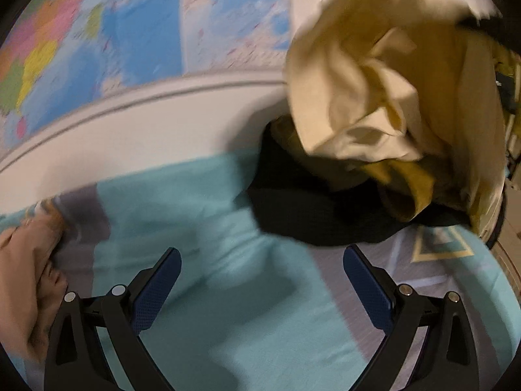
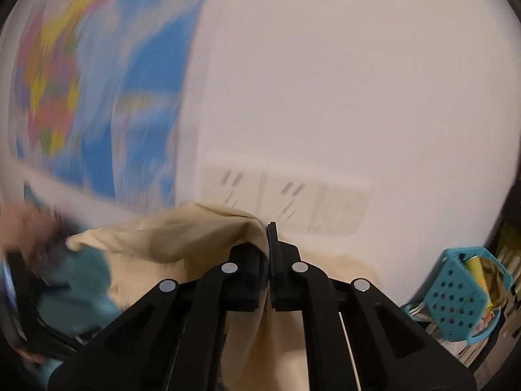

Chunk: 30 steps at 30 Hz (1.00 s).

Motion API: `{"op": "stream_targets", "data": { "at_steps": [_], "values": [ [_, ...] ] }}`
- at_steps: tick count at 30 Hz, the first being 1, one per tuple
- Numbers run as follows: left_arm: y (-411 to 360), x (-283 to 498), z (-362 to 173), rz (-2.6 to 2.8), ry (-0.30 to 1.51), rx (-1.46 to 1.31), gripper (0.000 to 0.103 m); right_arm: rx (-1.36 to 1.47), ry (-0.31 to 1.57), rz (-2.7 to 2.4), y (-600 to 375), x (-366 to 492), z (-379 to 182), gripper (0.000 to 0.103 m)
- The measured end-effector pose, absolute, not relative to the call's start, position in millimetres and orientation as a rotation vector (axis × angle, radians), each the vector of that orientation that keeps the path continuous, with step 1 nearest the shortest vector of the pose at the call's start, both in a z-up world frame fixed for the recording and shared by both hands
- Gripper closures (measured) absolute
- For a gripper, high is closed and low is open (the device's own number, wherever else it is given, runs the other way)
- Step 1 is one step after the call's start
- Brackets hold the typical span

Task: Fold large clothes
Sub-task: 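Grasp the cream jacket with the right gripper and lift it off the pile, then grasp the cream jacket with the left gripper while the right gripper holds it raised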

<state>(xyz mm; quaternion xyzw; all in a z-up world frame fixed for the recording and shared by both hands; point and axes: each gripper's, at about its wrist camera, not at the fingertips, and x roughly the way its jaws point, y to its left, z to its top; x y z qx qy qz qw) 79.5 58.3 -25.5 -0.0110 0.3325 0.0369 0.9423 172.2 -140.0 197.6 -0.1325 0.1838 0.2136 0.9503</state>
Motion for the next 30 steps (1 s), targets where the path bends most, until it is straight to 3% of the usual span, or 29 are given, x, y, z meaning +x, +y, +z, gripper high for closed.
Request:
{"op": "stream_targets", "data": {
  "at_steps": [9, 12, 19, 30],
  "values": [
    [-7.4, 82.0, 25.5, -0.256, 0.397, 0.048, 0.007, -0.163, 0.244, 0.449, -188.0, 132.3, 302.1, 0.099],
    [-21.8, 101.5, 38.2, -0.294, 0.316, 0.053, 0.007, -0.138, 0.221, 0.466, -198.8, 118.3, 315.9, 0.099],
    [-4.1, 171.7, 42.2, -0.338, 0.363, -0.135, 0.007, -0.118, 0.158, 0.481, -228.7, 92.4, 343.0, 0.099],
    [-81.5, 135.2, 70.5, -0.744, 0.136, 0.008, 0.007, -0.120, 0.031, 0.502, -256.6, 57.2, 396.1, 0.099]
  ]
}}
